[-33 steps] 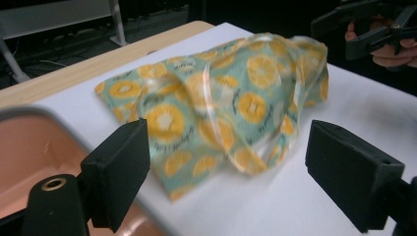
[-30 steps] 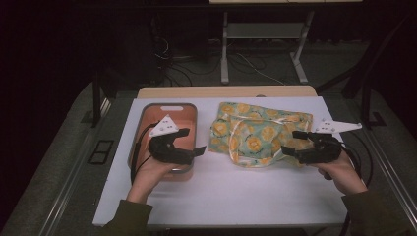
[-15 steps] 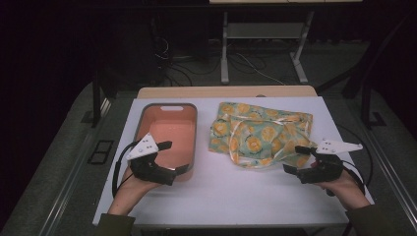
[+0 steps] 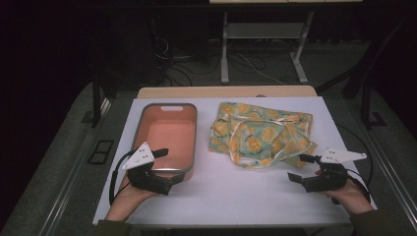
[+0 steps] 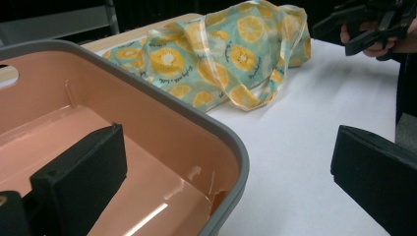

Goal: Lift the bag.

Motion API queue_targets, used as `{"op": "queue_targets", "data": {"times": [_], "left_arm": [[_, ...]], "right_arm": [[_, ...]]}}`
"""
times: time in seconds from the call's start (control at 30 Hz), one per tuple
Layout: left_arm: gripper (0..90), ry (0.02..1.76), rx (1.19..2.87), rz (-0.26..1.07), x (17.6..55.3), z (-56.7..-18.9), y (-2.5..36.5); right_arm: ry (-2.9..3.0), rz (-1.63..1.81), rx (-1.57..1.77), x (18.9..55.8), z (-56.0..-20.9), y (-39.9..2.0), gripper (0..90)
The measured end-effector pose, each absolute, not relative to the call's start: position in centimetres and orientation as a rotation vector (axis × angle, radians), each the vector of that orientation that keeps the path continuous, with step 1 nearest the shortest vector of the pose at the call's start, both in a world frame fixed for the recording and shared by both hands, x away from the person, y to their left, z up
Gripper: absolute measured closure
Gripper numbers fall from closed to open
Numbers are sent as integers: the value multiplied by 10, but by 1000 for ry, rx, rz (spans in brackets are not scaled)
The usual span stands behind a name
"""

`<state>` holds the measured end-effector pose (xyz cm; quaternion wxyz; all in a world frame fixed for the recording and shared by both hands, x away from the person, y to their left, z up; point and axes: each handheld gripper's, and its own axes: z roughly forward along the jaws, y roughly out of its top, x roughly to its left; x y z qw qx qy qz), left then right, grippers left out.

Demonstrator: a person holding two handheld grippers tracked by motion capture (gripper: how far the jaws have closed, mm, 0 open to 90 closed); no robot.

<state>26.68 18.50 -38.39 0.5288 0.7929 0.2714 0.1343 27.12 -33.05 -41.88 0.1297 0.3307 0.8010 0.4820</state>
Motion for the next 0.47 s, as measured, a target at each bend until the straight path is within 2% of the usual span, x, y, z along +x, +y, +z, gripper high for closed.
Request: {"op": "queue_targets", "data": {"times": [0.47], "left_arm": [[0, 645, 1894, 304, 267, -385, 183]], "right_arm": [[2330, 1409, 951, 271, -418, -330, 144]]}}
